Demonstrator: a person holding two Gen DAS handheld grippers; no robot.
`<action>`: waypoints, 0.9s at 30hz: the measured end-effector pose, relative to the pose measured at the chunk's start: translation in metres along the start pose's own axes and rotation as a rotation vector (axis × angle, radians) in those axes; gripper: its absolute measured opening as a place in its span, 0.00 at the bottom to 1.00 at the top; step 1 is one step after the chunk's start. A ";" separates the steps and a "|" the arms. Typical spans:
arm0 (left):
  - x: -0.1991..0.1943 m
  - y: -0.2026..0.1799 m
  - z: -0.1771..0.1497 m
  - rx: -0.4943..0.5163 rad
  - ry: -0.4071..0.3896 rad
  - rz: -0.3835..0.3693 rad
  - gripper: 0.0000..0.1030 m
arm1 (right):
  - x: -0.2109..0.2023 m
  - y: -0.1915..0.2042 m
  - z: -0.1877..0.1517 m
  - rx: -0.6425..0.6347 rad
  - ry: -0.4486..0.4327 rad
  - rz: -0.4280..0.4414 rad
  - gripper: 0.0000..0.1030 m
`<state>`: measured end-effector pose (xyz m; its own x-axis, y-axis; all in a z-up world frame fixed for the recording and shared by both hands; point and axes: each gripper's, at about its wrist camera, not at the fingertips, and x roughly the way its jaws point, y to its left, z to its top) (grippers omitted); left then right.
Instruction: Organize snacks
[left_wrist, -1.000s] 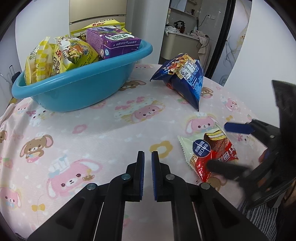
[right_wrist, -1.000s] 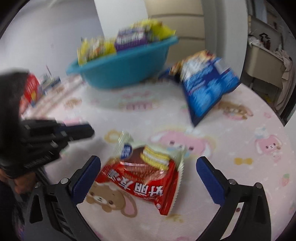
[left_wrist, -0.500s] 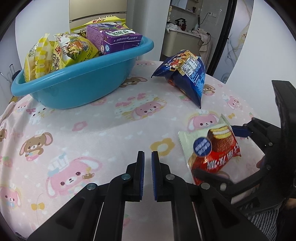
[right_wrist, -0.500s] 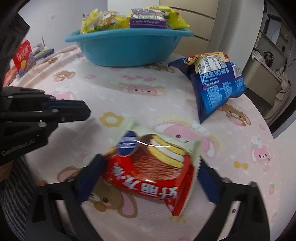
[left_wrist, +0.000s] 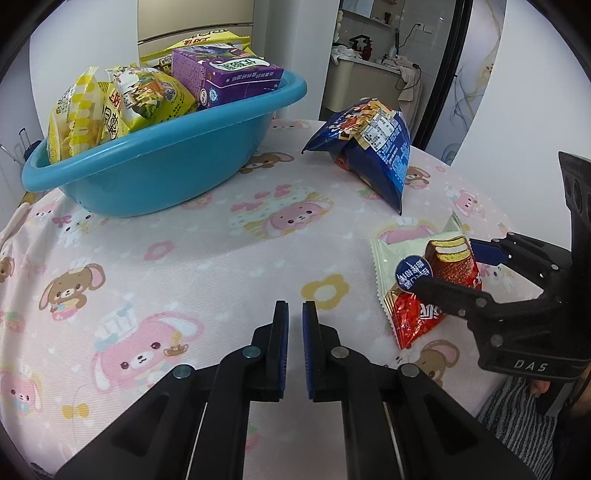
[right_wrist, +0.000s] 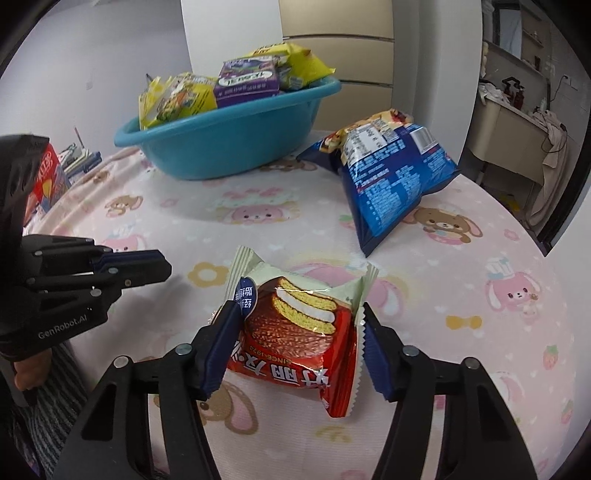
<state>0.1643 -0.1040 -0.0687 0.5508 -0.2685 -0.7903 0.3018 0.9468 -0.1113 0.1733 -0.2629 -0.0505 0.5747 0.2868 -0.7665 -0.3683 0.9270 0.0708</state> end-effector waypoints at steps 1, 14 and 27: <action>0.000 0.000 0.000 0.001 0.001 0.000 0.08 | -0.001 -0.002 0.000 0.004 0.001 0.002 0.59; 0.011 -0.005 -0.003 0.020 0.061 0.000 0.08 | 0.012 -0.002 -0.002 0.006 0.066 0.011 0.67; 0.010 -0.004 -0.002 0.017 0.058 0.001 0.08 | 0.008 -0.002 -0.002 0.003 0.050 0.007 0.65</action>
